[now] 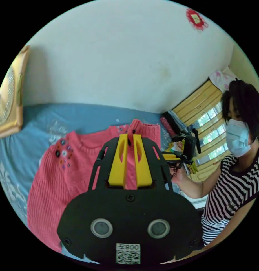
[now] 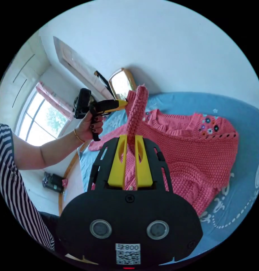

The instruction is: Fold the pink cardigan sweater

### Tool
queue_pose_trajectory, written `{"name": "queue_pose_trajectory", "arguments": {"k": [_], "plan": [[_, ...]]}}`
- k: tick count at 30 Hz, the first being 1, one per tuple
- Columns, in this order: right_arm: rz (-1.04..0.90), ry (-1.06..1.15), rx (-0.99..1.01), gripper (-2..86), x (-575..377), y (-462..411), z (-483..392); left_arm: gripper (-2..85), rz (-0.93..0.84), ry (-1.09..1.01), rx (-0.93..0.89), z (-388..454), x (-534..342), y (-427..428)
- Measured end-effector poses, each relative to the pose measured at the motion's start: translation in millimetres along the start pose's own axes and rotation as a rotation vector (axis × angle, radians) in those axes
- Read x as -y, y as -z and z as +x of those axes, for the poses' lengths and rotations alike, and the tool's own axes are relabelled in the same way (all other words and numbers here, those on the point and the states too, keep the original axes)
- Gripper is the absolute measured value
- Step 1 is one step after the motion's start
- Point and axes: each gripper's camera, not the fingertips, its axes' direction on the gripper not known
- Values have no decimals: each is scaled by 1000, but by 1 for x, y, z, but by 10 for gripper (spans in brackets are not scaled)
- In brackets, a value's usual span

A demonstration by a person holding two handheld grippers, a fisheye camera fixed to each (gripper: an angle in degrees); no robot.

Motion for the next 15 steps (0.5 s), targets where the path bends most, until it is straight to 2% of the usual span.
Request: {"name": "queue_pose_trajectory", "arguments": {"k": [7,13,15], "plan": [[-245,83,-52,48,22,-120,-14,42,-28,226,43,-100,-90,81],[-404,273,-201,59,35,-201,-39,58,-14,365,75,-147,-151,156],[-458,337,-252,63,40,-228,-45,68,-5,390,31,-152,-166,174]]}}
